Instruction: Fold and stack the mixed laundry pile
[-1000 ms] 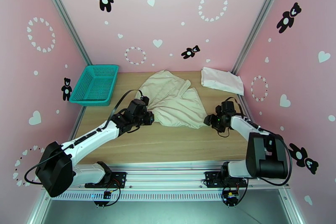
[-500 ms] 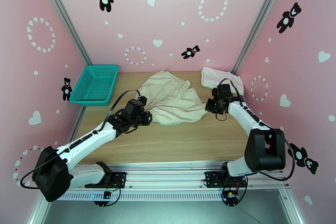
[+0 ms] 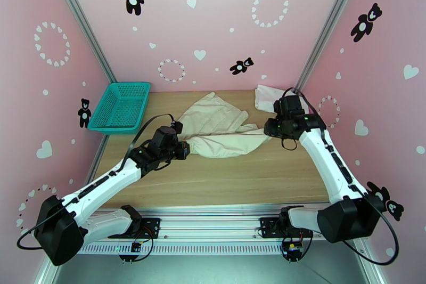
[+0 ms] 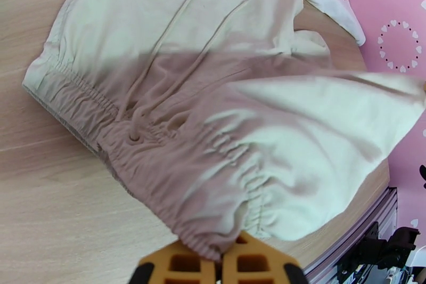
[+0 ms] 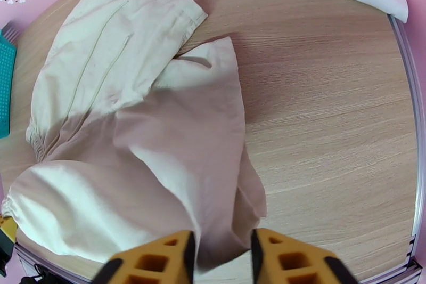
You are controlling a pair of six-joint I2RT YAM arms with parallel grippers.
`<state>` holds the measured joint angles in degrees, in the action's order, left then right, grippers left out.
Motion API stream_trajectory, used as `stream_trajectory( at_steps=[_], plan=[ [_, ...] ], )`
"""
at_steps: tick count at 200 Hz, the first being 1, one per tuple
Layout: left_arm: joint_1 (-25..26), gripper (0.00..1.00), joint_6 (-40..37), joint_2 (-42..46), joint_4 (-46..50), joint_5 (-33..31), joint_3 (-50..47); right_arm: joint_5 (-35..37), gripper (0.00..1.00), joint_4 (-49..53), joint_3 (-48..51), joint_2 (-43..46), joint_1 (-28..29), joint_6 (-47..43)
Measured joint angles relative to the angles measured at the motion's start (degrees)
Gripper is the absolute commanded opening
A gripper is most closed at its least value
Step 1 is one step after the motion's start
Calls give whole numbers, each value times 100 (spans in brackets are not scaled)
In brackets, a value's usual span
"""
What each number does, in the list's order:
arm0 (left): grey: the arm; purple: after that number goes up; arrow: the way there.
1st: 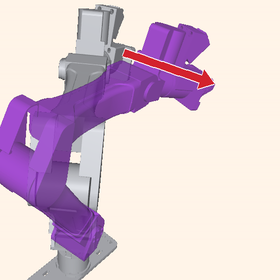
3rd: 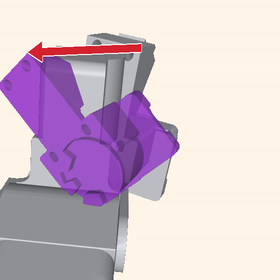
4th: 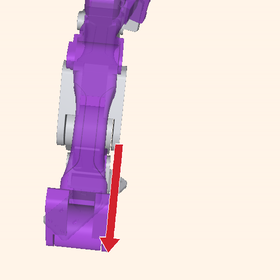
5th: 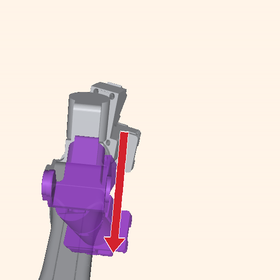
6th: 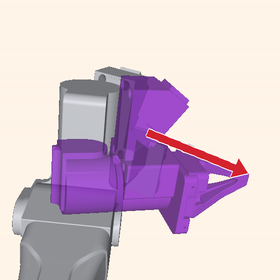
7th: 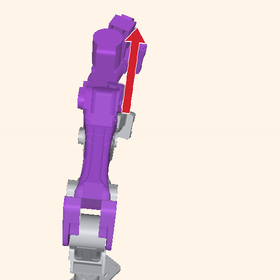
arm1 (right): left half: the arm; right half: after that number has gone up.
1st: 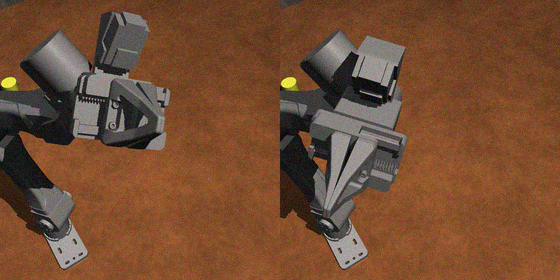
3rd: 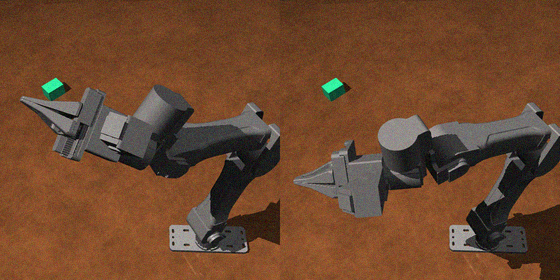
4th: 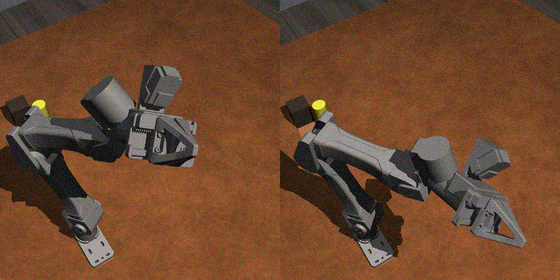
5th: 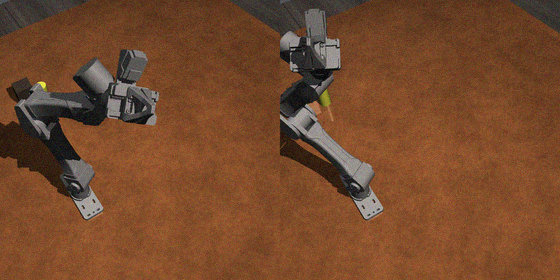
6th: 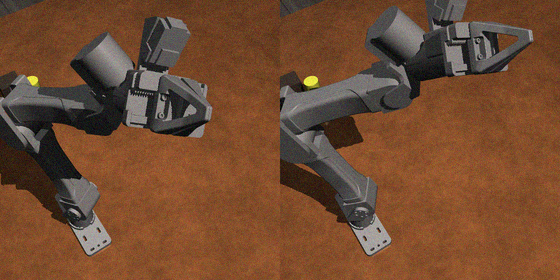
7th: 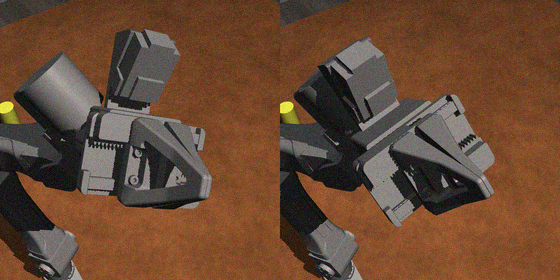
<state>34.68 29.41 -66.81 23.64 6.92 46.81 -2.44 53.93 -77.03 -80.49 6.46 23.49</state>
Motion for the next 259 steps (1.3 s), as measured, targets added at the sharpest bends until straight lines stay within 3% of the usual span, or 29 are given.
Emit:
stream_trajectory(
  at_steps=[9,22,33,77,112,153,187,203,235,259],
  plan=[
    [-4,34,48,33,0,74,-107,7,52,-24,-42,-234,-52,-24],
    [9,55,107,138,39,212,-326,17,56,-87,24,-437,-111,-13],
    [42,60,177,291,151,323,-525,20,60,-133,205,-398,-155,20],
    [133,68,588,852,730,446,-1121,-258,68,-345,1652,503,-282,96],
    [199,78,824,452,651,584,-1239,-894,71,-826,2857,614,-551,321],
    [468,79,1156,44,243,723,-1532,-1816,71,-1694,3818,616,-1338,682],
    [640,79,1478,13,-199,796,-1954,-2243,69,-2129,4133,675,-1637,796],
    [743,74,1628,-87,-444,785,-2059,-2457,65,-2426,4352,708,-1829,866],
    [748,49,1882,-302,-782,721,-2083,-2796,54,-2892,4721,704,-1961,1049],
    [754,21,1888,-332,-1132,671,-2094,-2920,38,-3097,4780,702,-1961,1113]
  ],
)
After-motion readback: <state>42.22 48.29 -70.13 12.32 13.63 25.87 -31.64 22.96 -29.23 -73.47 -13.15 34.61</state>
